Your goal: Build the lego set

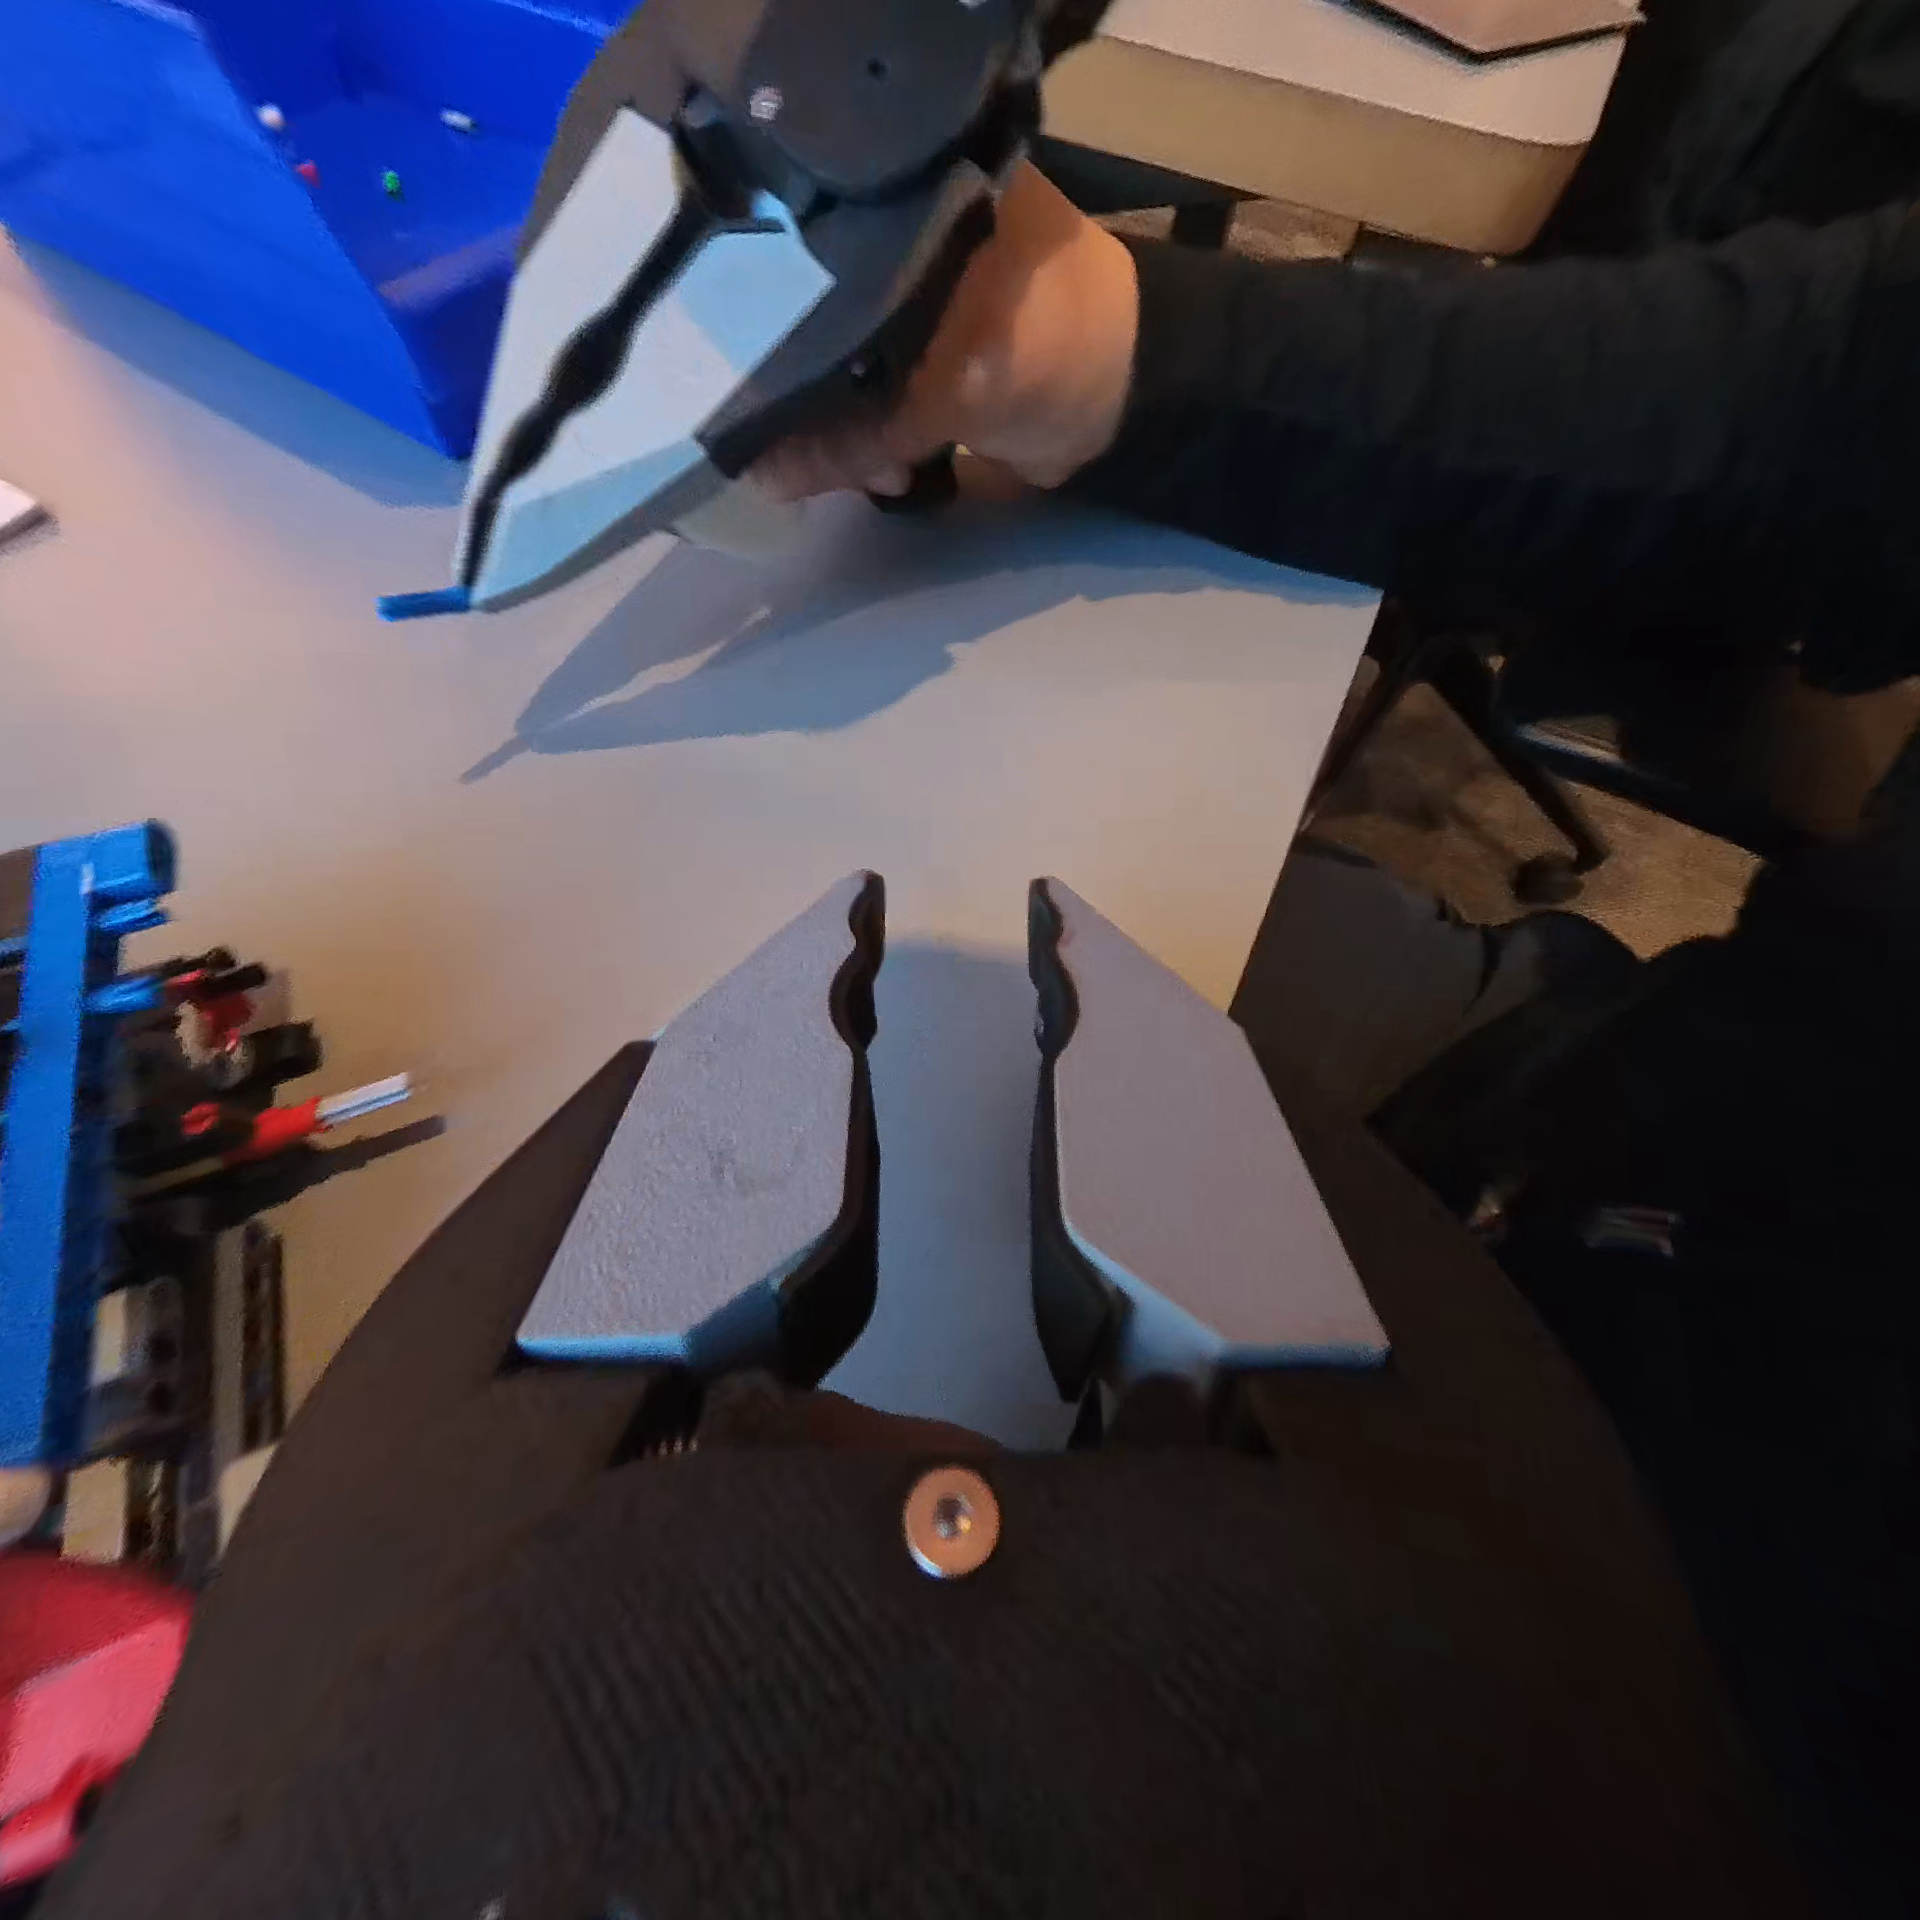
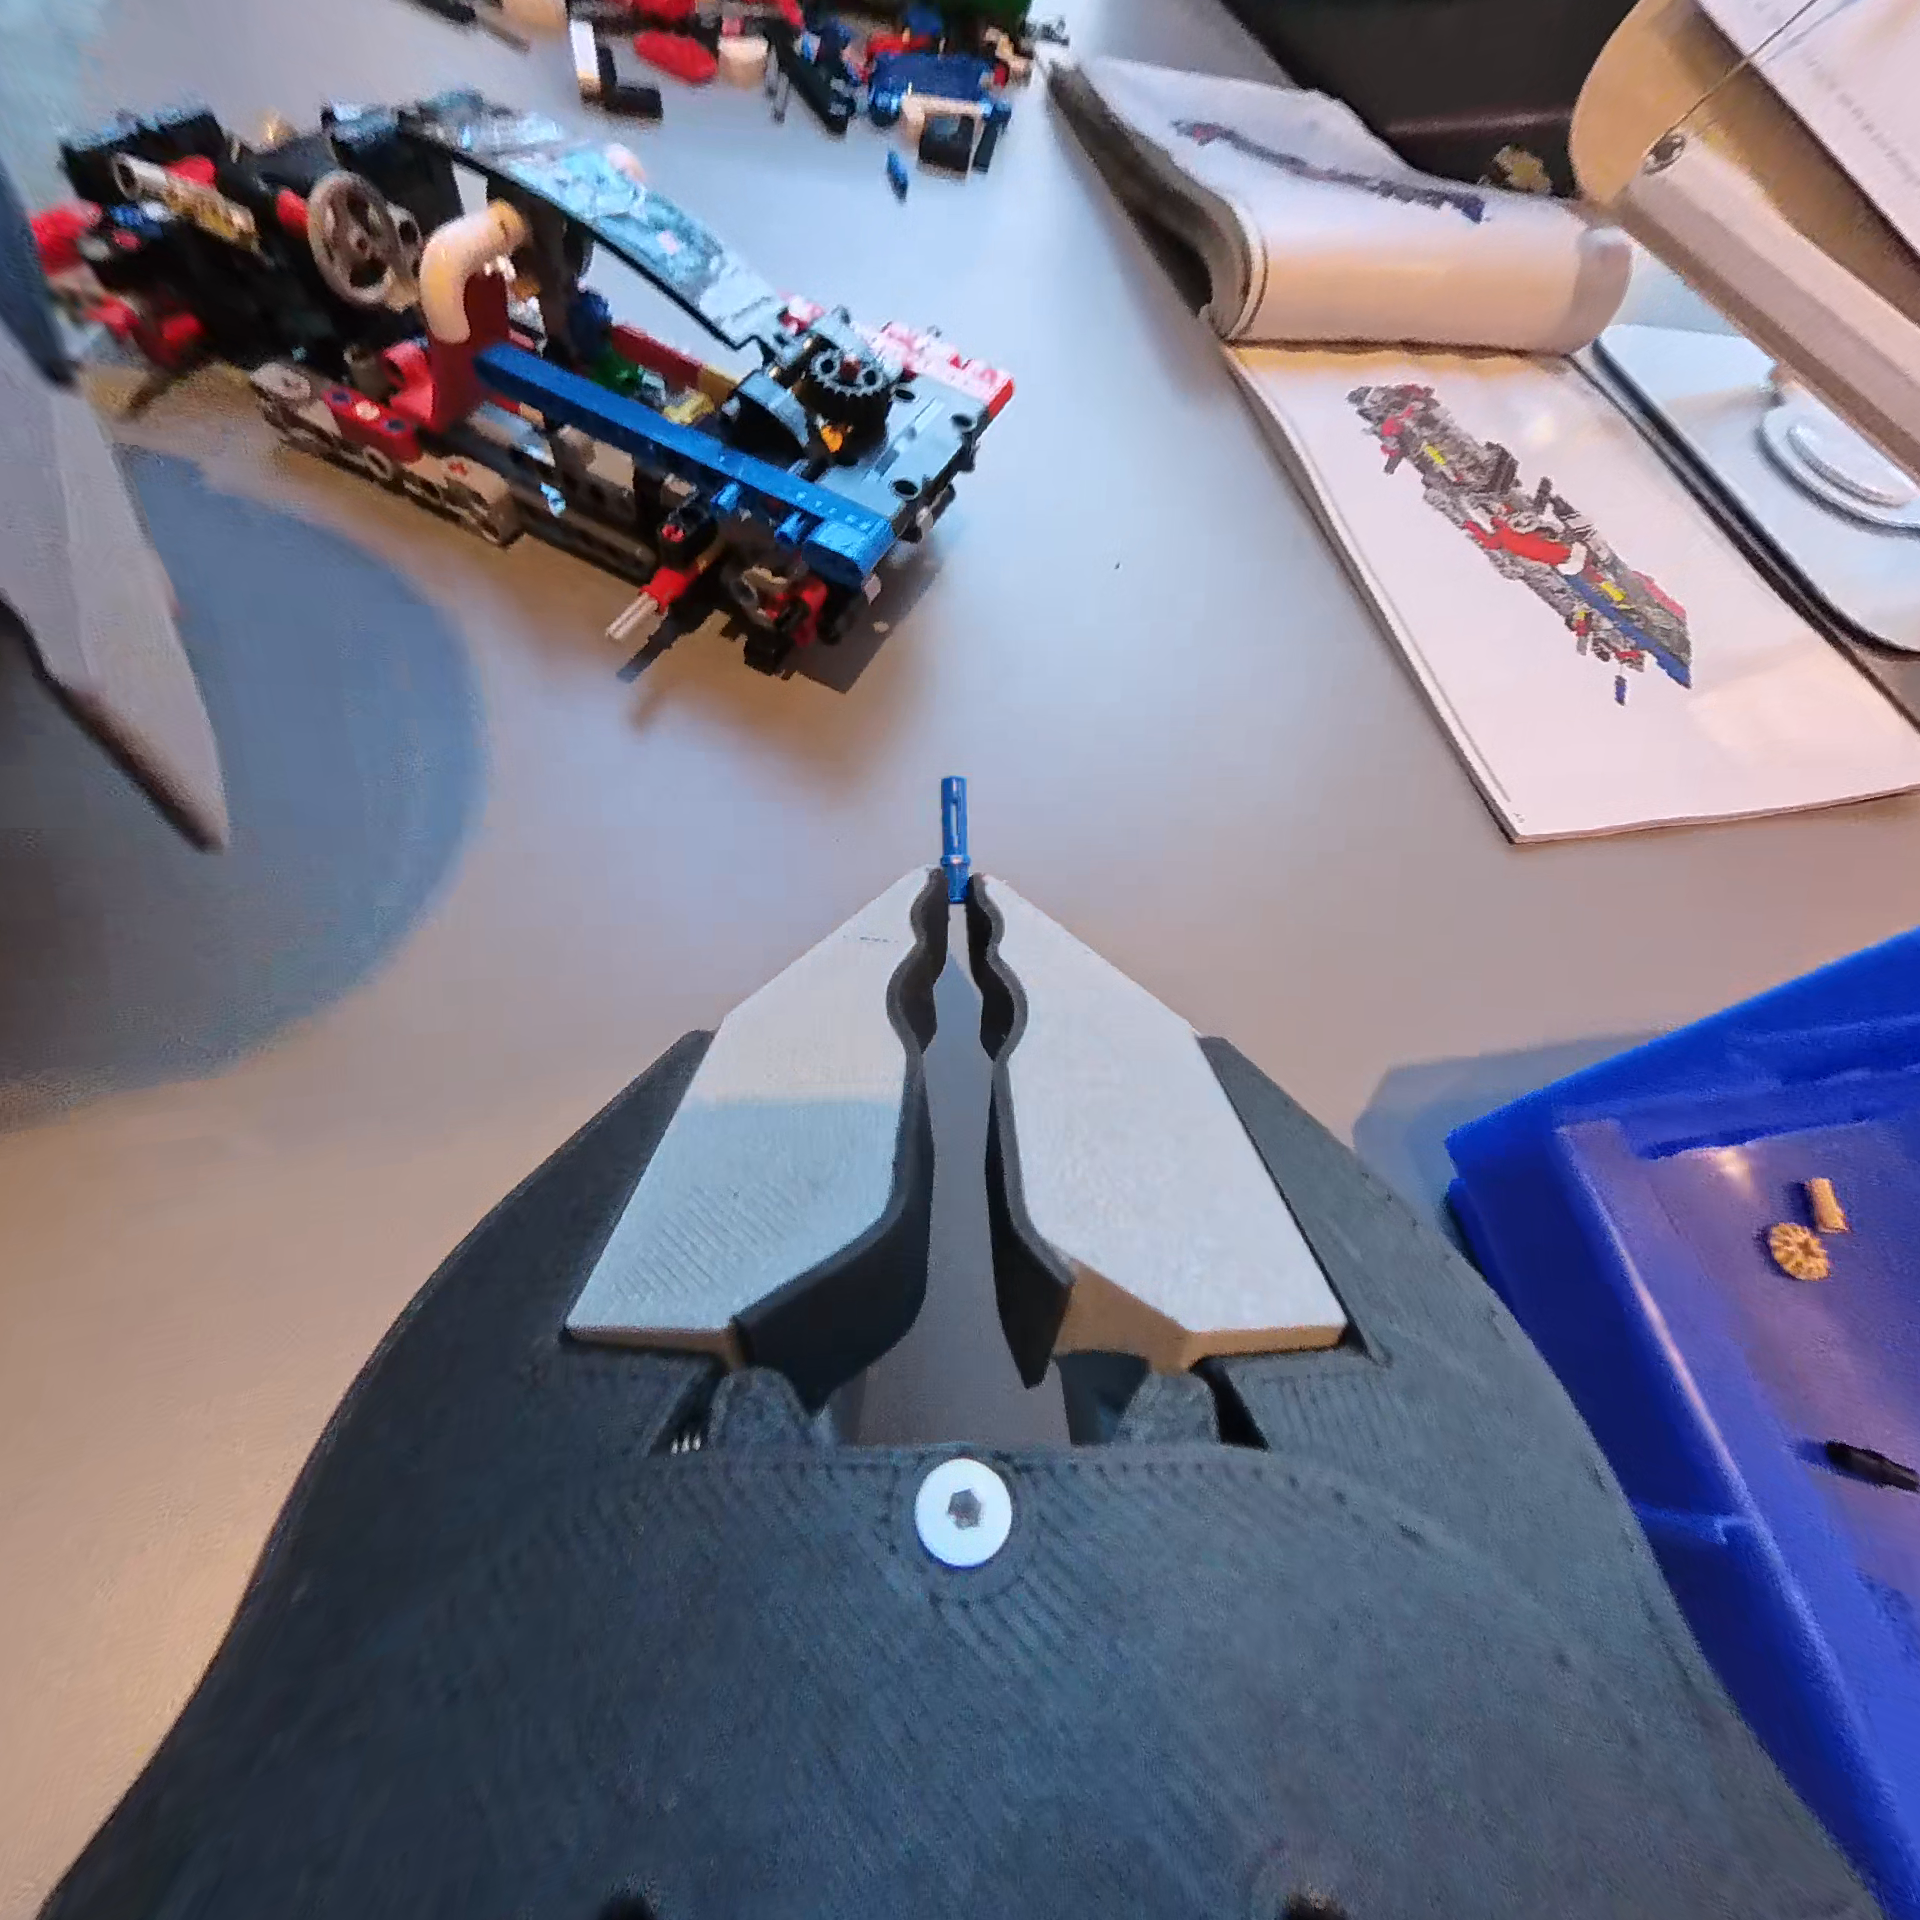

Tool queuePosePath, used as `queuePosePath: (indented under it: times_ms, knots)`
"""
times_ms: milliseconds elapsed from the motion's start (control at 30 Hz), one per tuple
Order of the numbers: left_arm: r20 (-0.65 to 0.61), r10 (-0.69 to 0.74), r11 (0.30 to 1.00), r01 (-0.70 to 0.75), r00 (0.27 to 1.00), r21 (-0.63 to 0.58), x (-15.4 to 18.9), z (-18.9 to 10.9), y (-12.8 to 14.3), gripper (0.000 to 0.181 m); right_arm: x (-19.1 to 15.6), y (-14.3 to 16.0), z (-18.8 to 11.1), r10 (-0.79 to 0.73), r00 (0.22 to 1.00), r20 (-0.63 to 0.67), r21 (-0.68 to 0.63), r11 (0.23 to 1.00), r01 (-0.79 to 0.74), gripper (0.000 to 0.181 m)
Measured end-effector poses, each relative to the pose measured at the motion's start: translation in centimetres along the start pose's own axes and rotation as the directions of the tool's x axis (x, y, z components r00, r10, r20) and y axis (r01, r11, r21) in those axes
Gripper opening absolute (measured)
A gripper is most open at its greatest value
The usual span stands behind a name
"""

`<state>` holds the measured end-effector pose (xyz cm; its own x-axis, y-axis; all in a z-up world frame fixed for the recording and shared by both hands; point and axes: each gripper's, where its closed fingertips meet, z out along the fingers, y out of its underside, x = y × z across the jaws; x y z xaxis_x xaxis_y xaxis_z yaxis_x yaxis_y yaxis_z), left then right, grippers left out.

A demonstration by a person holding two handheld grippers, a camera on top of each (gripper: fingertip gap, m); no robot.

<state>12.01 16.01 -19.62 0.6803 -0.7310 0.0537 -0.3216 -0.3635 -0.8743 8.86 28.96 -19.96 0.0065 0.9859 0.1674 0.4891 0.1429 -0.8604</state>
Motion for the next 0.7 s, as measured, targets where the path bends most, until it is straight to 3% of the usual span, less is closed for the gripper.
queuePosePath:
  times_ms: [133, 267, 400, 467, 567, 700]
  knots:
    - [-0.117, 0.050, 0.999, -0.051, 0.992, -0.006, 2.1, 0.6, 0.0, 0.025, 0.7, -0.3, -0.3, 0.072, 0.997, 0.024, 0.040, 0.997, -0.072, 0.000]
    - [-0.162, -0.082, 0.996, 0.086, 0.983, 0.013, 1.5, 1.1, -1.0, 0.025, 0.9, -0.5, -0.4, 0.097, 0.994, 0.054, 0.055, 0.993, -0.100, 0.000]
    - [-0.023, -0.162, 0.985, 0.163, 0.986, 0.057, -2.9, 1.1, -2.3, 0.025, -0.7, -0.2, -0.6, 0.038, 0.990, 0.136, 0.027, 0.999, -0.042, 0.000]
    - [0.056, -0.070, 0.998, 0.070, 0.996, 0.007, -4.6, 1.1, -2.4, 0.023, -1.6, 1.0, -0.8, 0.007, 0.986, 0.167, -0.048, 0.999, 0.001, 0.000]
    - [0.203, 0.181, 0.975, -0.149, 0.962, -0.164, -6.7, 2.1, -1.5, 0.027, -4.1, 1.6, -1.5, 0.012, 0.958, 0.286, -0.101, 0.995, 0.018, 0.000]
    - [0.183, 0.481, 0.864, -0.428, 0.857, -0.266, -5.1, 3.7, -0.8, 0.032, -5.7, 2.2, -2.1, 0.020, 0.943, 0.333, -0.161, 0.986, 0.036, 0.000]
